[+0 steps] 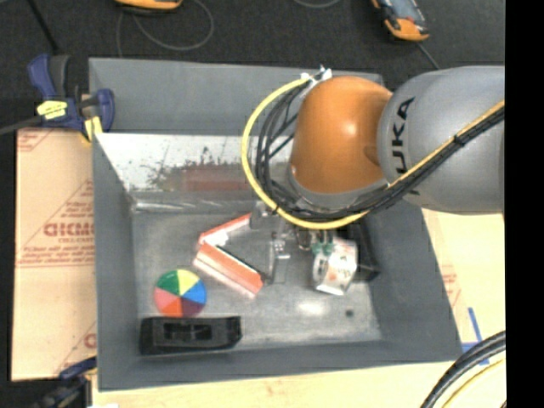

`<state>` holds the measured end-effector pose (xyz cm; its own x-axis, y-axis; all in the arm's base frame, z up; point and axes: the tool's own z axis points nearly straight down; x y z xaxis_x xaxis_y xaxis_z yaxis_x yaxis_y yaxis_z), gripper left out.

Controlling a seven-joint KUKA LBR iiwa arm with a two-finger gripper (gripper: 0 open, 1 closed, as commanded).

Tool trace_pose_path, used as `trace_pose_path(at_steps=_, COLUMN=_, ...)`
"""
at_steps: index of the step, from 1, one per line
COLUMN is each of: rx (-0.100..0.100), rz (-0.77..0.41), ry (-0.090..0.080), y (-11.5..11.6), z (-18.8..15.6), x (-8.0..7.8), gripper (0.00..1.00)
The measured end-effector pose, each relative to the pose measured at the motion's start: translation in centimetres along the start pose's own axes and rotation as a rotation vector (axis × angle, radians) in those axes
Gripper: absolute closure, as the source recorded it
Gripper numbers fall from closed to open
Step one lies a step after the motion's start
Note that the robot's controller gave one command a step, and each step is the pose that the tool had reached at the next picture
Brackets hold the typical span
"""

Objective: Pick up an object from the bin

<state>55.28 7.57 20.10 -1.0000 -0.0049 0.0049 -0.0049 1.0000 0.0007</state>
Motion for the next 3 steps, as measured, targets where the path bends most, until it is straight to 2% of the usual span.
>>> trace_pose_path(at_steps=1, rx=-0.001, rz=0.002, ry=-0.008, y=0.0, z=-0.5, x=-0.1, gripper=0.00)
trace_pose_path(at_steps=2, rx=0.000, rz=-0.011, ry=-0.018, y=-0.5, z=3.6, x=-1.2, gripper=0.00)
trace_pose_path(at_steps=3, rx=-0.001, rz=0.004, ry=-0.013, y=1.8, z=9.7, x=-2.3, gripper=0.00)
